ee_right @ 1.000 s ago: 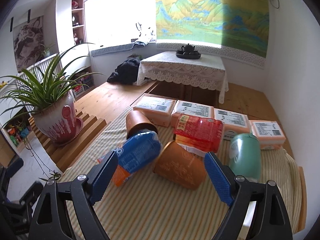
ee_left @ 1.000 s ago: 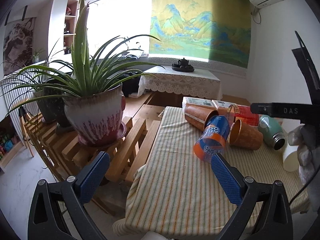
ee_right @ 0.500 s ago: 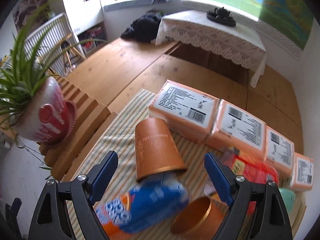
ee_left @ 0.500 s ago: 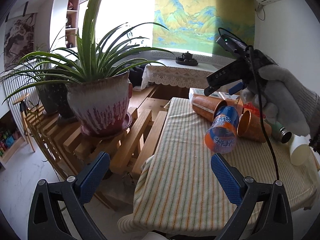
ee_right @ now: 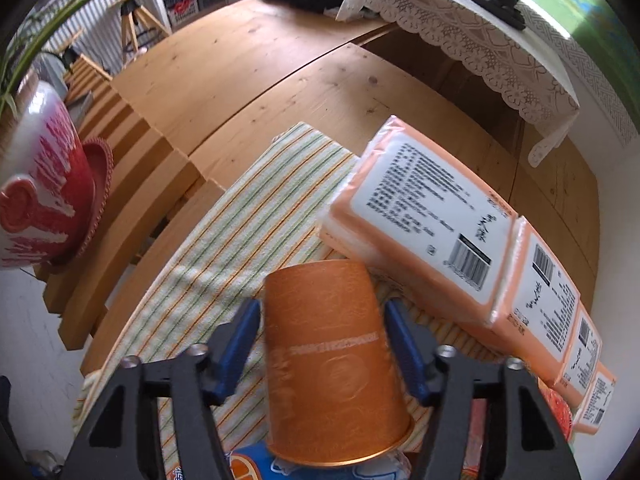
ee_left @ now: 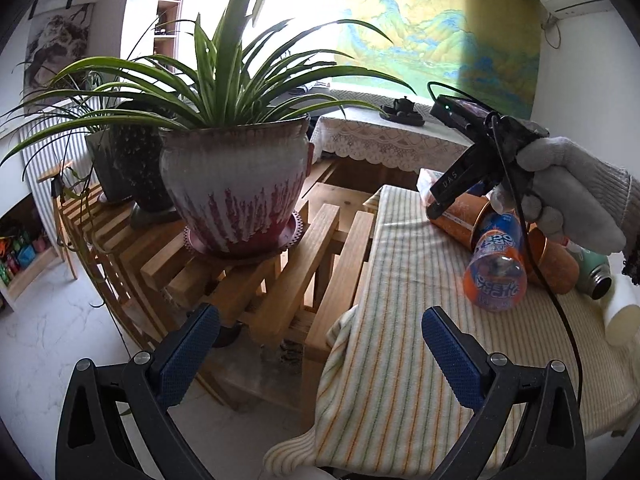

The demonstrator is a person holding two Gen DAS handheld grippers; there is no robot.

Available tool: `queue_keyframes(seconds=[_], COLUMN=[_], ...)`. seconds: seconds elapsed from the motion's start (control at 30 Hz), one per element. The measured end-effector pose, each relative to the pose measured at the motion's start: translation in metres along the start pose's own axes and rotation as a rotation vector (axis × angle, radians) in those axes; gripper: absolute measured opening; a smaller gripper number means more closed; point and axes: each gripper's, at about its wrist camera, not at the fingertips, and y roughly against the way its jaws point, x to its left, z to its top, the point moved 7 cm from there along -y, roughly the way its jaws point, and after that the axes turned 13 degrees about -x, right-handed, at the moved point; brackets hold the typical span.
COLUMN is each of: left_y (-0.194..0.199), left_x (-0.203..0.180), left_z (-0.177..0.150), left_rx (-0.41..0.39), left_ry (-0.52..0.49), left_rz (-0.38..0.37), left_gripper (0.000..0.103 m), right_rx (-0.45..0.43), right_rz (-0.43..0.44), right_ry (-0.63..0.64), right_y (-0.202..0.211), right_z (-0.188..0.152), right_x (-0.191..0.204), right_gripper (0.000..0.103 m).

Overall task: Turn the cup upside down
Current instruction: 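Lift the orange cup with the right tool and rotate it rim-down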

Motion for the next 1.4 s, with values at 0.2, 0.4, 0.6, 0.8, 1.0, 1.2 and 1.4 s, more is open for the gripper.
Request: queue_keyframes(seconds=[0.2, 0.4, 0.6, 0.8, 1.0, 1.2, 1.4], left_y=[0.001, 0.010, 0.026, 0.039, 0.044, 0.039, 0.022], left_x=[0.009, 0.019, 0.017, 0.003, -0.025, -0.058, -0.093], left_z=[-0.002, -0.001, 0.003, 0.005, 0.003, 0.000, -0.002], left_rx=[0.000, -0.011, -0.028, -0.042, -0.037, 0.000, 0.087], left_ry=[0.007, 0.015, 0.019, 0.007, -0.010, -0.033, -0.028], left_rz=[0.019, 0.041, 0.039, 0.009, -0.049, -0.134, -0.245], left_gripper=[0.102, 0.102, 0.102, 0.102, 0.102, 0.102, 0.102], right_rx=[-0.045, -0.109, -0.226, -0.303, -0.284, -0.170, -0.088], right_rz=[0.038, 0.082, 0.161, 0.213, 0.188, 0.144, 0.126], right_ry=[0.024, 0.026, -0.075, -0.140, -0.162, -0.216, -0.271], right_y=[0.007, 0.034, 0.087, 0.139, 0.165, 0.151, 0.120], right_z=[0.012, 0.019, 0.008, -0.040, -0.093, -0.145, -0.176], right_x=[0.028, 0.057, 0.056, 0.041, 0.019, -0.009, -0.024], right_gripper=[0.056, 0.056, 0.056, 0.056, 0.056, 0.056, 0.056])
